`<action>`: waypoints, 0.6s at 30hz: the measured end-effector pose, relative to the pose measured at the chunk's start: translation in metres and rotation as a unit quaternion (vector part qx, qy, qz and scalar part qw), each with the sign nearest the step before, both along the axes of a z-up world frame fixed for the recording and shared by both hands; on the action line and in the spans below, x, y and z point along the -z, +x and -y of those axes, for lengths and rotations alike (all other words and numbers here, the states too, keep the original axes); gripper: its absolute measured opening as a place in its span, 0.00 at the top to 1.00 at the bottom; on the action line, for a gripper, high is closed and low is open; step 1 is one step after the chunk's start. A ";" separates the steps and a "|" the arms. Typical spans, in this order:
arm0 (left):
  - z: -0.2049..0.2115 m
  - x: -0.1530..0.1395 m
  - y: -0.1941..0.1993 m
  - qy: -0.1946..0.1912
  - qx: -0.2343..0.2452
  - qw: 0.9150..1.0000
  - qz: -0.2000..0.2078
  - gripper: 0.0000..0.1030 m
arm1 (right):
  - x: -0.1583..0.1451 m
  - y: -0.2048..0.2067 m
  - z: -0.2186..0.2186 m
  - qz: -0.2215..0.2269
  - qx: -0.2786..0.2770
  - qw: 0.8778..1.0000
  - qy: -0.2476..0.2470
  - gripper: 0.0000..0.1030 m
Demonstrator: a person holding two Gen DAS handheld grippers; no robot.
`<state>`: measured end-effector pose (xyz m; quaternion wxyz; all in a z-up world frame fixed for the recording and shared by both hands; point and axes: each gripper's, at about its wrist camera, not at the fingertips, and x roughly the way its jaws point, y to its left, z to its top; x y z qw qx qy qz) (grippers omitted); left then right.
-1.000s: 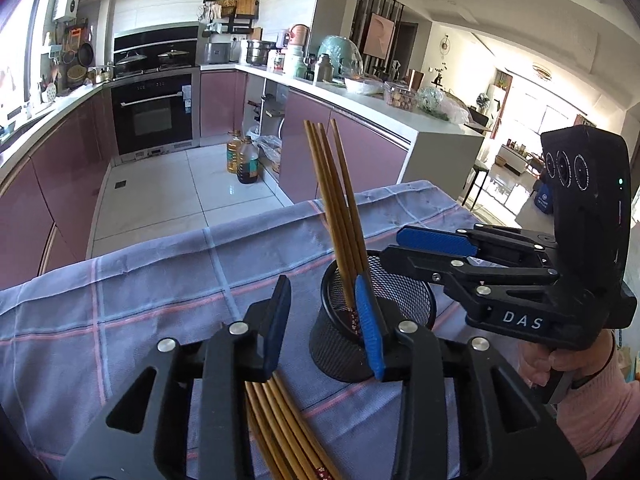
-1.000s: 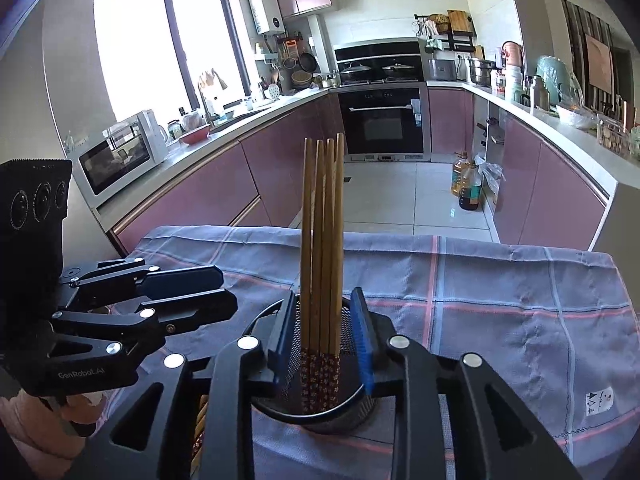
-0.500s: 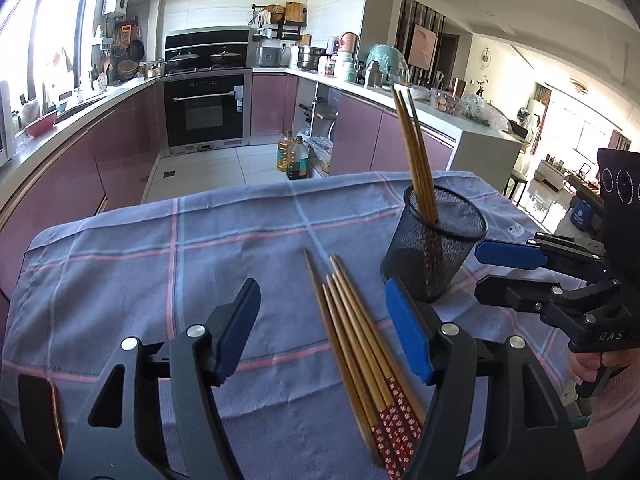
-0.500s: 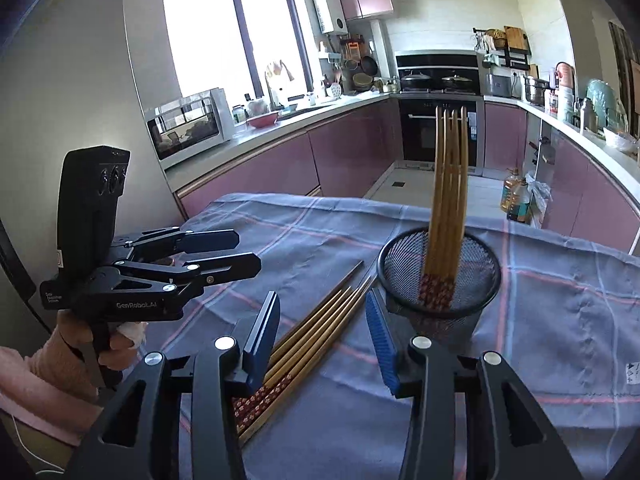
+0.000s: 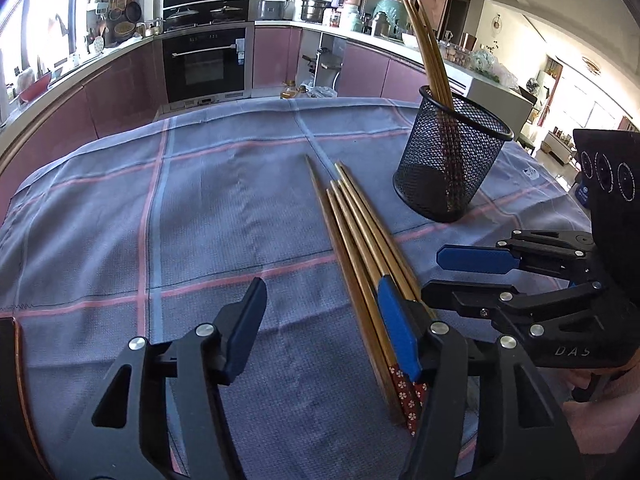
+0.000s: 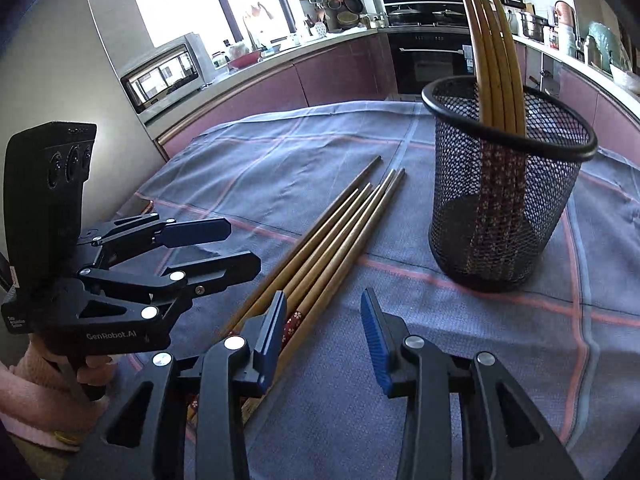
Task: Organize utensils
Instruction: 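Withdraw both open tools from the cup back over the remaining chopsticks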
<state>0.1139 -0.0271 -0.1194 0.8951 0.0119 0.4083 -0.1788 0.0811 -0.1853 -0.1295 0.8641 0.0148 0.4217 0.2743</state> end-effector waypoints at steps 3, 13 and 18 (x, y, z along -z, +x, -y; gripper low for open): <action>0.000 0.005 0.000 0.002 0.003 1.000 -0.005 0.47 | 0.002 0.000 -0.002 -0.003 0.003 1.000 -0.005 0.68; 0.007 0.012 0.005 0.020 0.003 1.000 -0.017 0.51 | 0.007 0.001 -0.011 0.002 0.005 1.000 -0.025 0.71; 0.007 0.013 0.006 0.024 0.002 1.000 -0.018 0.52 | 0.008 0.003 -0.010 0.003 0.009 0.999 -0.032 0.71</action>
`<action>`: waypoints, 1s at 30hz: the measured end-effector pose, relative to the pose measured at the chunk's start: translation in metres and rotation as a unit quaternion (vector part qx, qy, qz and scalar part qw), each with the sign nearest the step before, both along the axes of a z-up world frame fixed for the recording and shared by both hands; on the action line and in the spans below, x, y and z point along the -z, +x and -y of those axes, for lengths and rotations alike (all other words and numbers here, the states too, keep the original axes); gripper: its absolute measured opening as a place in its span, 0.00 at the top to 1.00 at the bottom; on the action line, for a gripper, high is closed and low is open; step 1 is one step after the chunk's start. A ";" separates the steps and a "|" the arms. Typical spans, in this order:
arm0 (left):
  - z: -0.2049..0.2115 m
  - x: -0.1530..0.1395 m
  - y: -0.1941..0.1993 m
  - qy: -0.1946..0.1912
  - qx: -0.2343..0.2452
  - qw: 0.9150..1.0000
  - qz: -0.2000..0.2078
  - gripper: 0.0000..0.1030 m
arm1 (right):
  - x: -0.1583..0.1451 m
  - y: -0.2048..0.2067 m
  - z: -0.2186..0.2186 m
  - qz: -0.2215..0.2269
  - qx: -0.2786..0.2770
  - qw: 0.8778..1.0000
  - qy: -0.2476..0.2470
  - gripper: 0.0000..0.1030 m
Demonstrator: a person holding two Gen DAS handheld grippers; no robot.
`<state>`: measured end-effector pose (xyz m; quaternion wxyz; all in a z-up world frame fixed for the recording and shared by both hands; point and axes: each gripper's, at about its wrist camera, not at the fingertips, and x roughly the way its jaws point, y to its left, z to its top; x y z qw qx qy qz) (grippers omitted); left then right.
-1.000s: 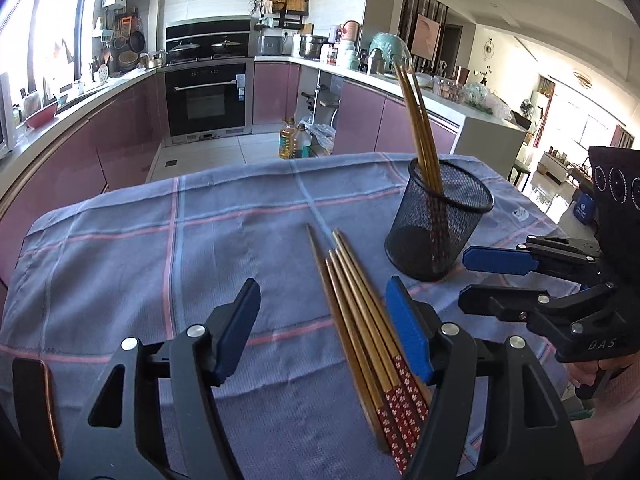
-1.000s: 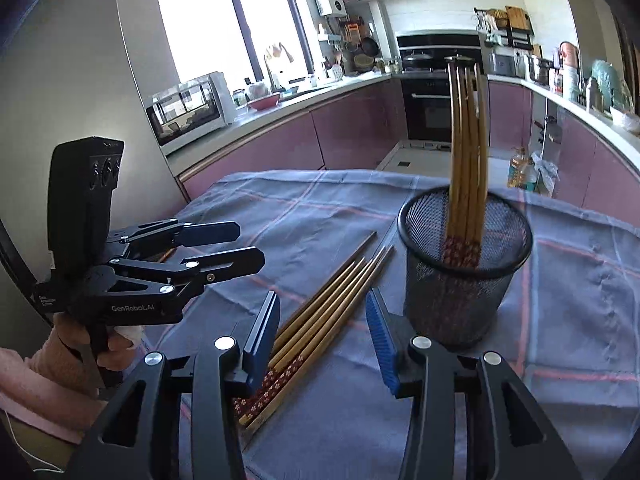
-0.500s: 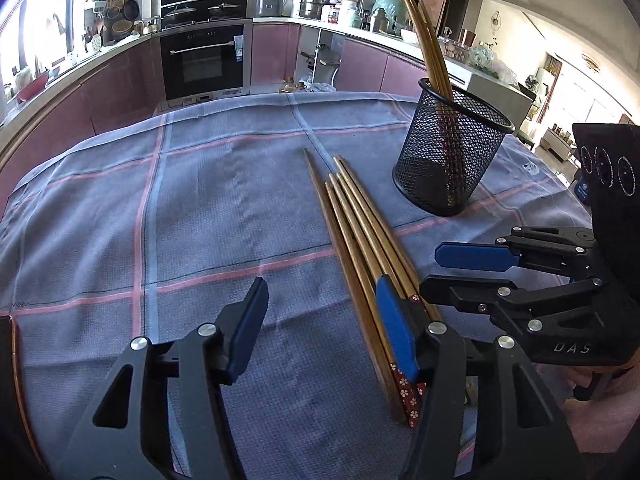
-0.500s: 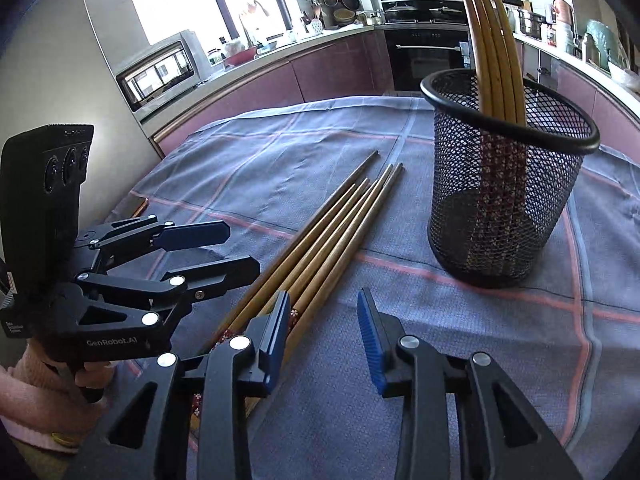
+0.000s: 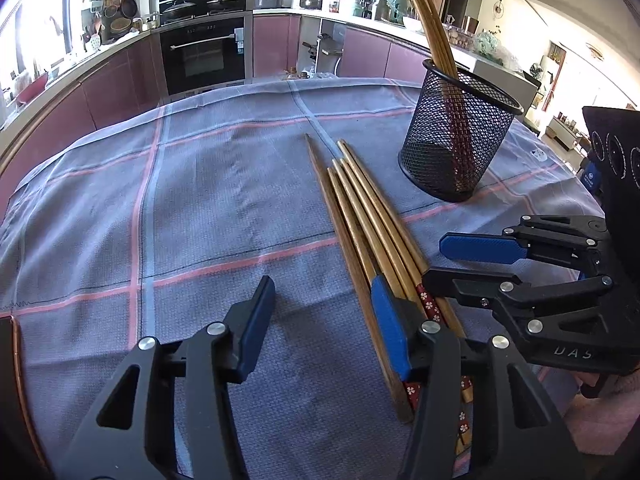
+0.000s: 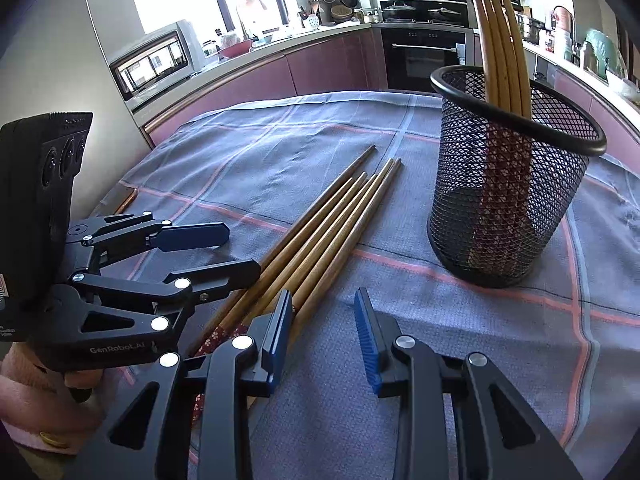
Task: Organize utensils
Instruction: 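Withdraw both open tools from the cup back over the remaining chopsticks, then close the left tool on a chopstick while the right tool grasps another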
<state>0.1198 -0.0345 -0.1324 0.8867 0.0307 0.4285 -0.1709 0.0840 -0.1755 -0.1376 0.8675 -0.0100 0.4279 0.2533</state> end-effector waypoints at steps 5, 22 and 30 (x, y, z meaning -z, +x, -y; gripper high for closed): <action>0.001 0.000 -0.001 0.004 0.001 1.000 0.001 0.55 | 0.000 0.000 0.001 0.000 0.000 1.000 -0.007 0.73; 0.010 0.002 0.000 0.033 0.004 0.999 0.001 0.75 | -0.001 0.003 0.009 -0.003 0.009 1.000 -0.015 0.74; 0.009 0.000 0.000 0.036 0.010 0.999 -0.003 0.79 | -0.003 0.005 0.021 -0.009 0.022 1.000 -0.020 0.78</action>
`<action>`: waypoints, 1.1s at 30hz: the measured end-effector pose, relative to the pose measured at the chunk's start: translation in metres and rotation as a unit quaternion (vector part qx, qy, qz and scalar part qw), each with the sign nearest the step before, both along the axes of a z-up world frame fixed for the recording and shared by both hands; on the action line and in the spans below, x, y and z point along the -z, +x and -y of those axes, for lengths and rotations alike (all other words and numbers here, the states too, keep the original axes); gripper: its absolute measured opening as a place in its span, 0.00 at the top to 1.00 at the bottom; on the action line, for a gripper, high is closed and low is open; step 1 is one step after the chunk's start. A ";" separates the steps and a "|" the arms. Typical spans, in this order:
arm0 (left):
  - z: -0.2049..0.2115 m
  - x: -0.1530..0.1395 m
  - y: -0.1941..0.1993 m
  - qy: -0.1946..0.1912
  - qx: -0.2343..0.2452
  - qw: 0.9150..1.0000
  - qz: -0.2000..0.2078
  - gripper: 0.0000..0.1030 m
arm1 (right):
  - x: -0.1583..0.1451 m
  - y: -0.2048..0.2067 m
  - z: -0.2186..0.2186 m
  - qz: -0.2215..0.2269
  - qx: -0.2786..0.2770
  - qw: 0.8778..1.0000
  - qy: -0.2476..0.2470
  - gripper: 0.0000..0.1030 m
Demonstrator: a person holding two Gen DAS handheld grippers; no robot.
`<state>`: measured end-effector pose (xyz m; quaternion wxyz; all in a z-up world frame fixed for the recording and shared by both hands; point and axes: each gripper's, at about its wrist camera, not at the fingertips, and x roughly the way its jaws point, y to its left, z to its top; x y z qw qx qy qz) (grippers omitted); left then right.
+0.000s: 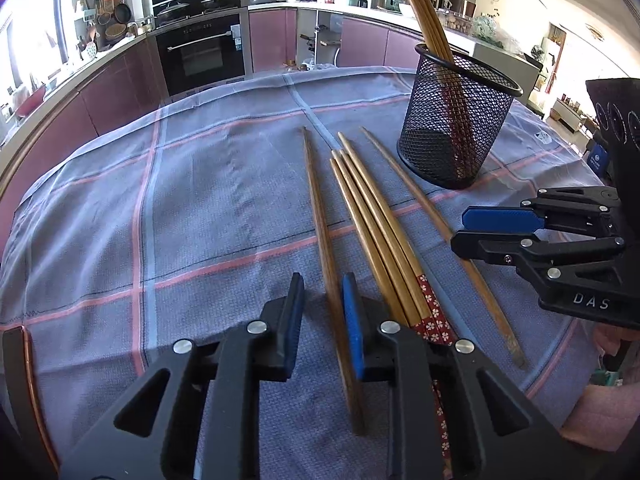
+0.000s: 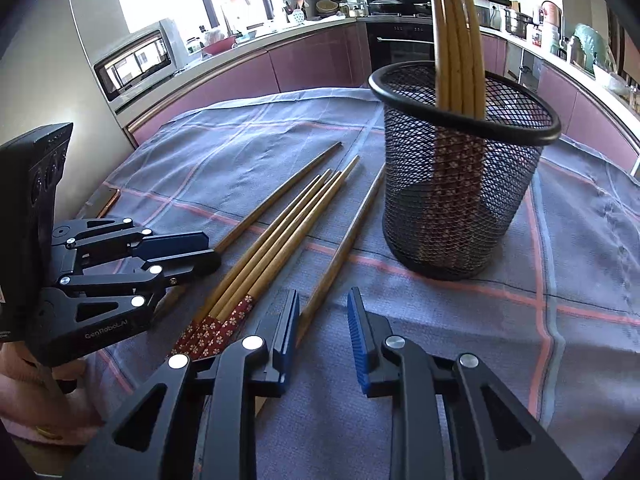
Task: Organize utensils
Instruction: 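Close the left tool on a chopstick while the right tool grasps another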
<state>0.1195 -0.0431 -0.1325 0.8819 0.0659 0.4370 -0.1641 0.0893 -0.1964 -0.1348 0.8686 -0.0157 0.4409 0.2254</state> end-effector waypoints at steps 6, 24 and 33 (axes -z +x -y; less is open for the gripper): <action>0.006 0.000 0.017 0.009 0.000 1.000 0.002 0.76 | 0.004 0.011 -0.006 0.003 0.015 1.000 -0.001 0.77; 0.007 -0.005 0.030 -0.028 -0.028 0.999 -0.002 0.92 | 0.007 0.016 0.006 -0.004 0.059 0.997 0.047 0.95; -0.004 -0.010 0.011 -0.059 -0.013 0.998 -0.012 0.92 | -0.006 0.007 0.012 0.007 0.030 0.997 0.075 0.95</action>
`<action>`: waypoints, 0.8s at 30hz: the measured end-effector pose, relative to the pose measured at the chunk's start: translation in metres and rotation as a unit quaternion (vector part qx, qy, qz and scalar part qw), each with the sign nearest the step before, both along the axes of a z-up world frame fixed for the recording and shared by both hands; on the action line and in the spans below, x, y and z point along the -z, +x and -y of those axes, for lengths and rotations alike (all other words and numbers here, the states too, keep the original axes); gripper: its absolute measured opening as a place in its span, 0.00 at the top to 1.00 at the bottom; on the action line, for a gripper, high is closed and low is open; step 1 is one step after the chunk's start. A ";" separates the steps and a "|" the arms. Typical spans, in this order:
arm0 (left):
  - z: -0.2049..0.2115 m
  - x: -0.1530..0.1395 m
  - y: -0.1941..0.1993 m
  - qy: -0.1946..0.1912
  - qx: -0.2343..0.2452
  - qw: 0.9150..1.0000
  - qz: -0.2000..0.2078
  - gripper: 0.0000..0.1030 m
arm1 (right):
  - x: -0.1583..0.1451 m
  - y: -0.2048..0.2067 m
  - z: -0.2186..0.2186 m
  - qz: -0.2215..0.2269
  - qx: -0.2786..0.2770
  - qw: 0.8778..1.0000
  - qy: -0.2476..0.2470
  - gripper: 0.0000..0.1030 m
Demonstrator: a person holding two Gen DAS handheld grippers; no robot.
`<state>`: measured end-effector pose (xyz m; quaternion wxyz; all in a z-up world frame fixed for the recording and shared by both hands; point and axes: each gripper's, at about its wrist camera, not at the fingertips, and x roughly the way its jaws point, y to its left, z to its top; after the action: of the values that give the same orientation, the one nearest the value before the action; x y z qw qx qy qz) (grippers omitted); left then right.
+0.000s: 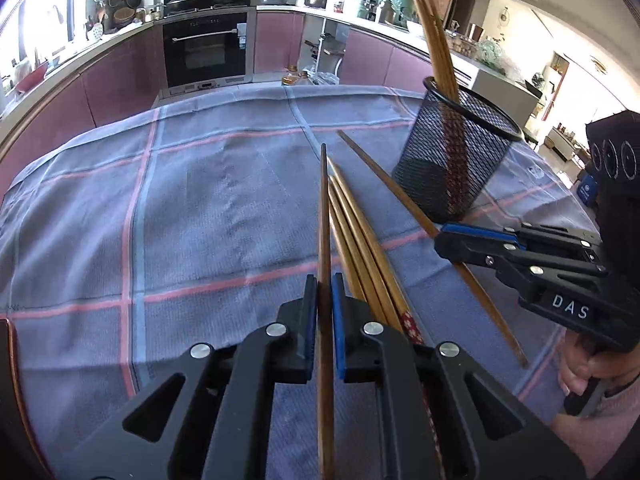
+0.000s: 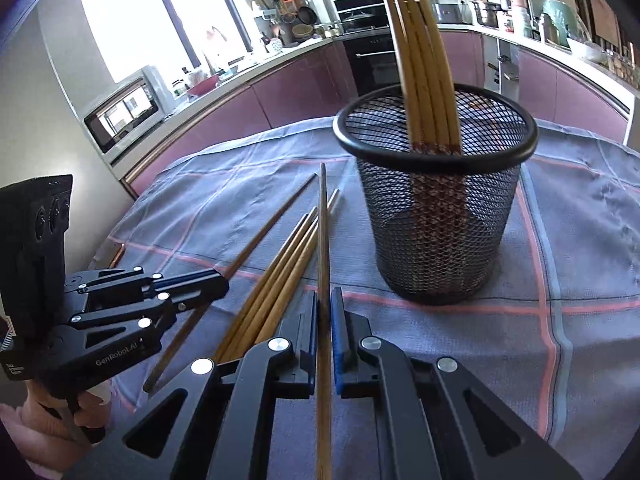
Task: Organize utensils
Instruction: 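Close the left tool on a chopstick while the right tool grasps another, then lift the left tool's chopstick upright over the mesh cup while the right tool lifts its own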
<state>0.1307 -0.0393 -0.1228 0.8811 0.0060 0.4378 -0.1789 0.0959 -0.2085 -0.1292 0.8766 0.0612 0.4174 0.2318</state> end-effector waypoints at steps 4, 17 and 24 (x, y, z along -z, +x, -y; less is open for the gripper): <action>0.002 0.006 -0.011 0.002 0.015 1.000 -0.011 0.92 | 0.003 -0.003 -0.008 -0.008 -0.027 1.000 -0.012 0.95; 0.004 0.012 0.009 0.004 0.038 0.999 -0.025 0.83 | 0.009 0.011 -0.024 -0.016 -0.039 0.998 -0.047 0.92; 0.007 0.011 0.018 0.007 0.034 0.999 -0.027 0.88 | 0.009 0.015 -0.022 -0.013 -0.041 0.998 -0.045 0.94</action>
<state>0.1490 -0.0459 -0.1339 0.8623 0.0220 0.4621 -0.2062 0.1107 -0.1868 -0.1377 0.8626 0.0076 0.4408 0.2480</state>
